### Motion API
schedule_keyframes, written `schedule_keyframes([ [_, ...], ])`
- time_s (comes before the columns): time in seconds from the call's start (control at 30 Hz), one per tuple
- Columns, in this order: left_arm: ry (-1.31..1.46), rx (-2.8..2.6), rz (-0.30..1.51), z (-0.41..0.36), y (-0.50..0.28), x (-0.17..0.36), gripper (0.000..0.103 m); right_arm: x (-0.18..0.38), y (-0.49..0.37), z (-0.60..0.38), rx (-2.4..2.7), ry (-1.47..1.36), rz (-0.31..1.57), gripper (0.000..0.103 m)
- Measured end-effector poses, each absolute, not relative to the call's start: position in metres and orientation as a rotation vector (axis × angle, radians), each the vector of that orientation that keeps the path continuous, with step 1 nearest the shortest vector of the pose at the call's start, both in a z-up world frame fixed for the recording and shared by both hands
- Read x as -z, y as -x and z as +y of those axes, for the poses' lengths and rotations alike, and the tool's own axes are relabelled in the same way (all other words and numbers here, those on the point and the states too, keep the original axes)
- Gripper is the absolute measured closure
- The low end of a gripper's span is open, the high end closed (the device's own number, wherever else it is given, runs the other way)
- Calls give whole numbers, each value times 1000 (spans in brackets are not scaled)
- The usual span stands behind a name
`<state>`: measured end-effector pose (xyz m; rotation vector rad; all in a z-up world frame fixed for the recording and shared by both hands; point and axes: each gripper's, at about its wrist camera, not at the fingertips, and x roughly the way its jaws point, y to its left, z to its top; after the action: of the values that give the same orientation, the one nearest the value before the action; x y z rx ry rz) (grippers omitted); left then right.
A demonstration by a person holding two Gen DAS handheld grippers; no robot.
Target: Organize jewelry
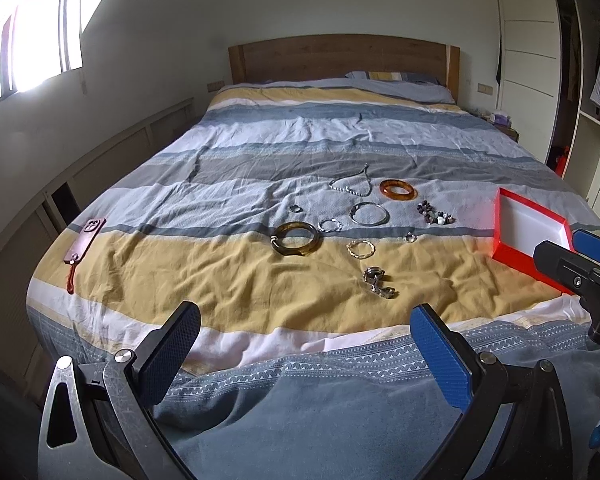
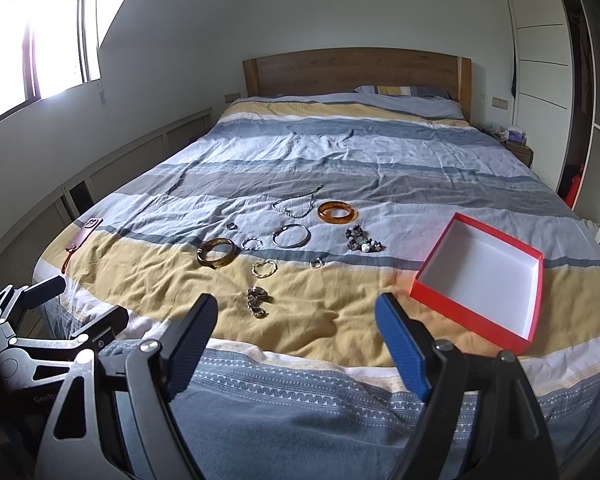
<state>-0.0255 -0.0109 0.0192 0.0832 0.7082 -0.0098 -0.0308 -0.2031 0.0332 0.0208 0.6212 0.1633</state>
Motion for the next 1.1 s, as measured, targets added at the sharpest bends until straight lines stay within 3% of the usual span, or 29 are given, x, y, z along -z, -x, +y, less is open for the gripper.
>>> schedule_keyframes([
  [0.47, -5, 100, 870, -3, -35, 8, 1, -6, -36, -218, -251, -52, 719, 24],
  [0.57, -14, 145, 897, -13, -51, 17, 7, -1, -54, -219, -278, -40, 729, 24],
  [0.7, -29, 212, 947, -27, -77, 33, 28, 10, -81, -226, -316, -34, 759, 27],
  [0.8, -24, 260, 1001, -37, -99, 51, 39, 22, -102, -231, -340, -23, 788, 36],
  [0.93, 5, 322, 1060, -49, -123, 76, 48, 49, -139, -238, -392, -35, 864, 62],
  [1.1, 11, 315, 1080, -52, -147, 92, 48, 74, -173, -238, -422, -40, 907, 63],
])
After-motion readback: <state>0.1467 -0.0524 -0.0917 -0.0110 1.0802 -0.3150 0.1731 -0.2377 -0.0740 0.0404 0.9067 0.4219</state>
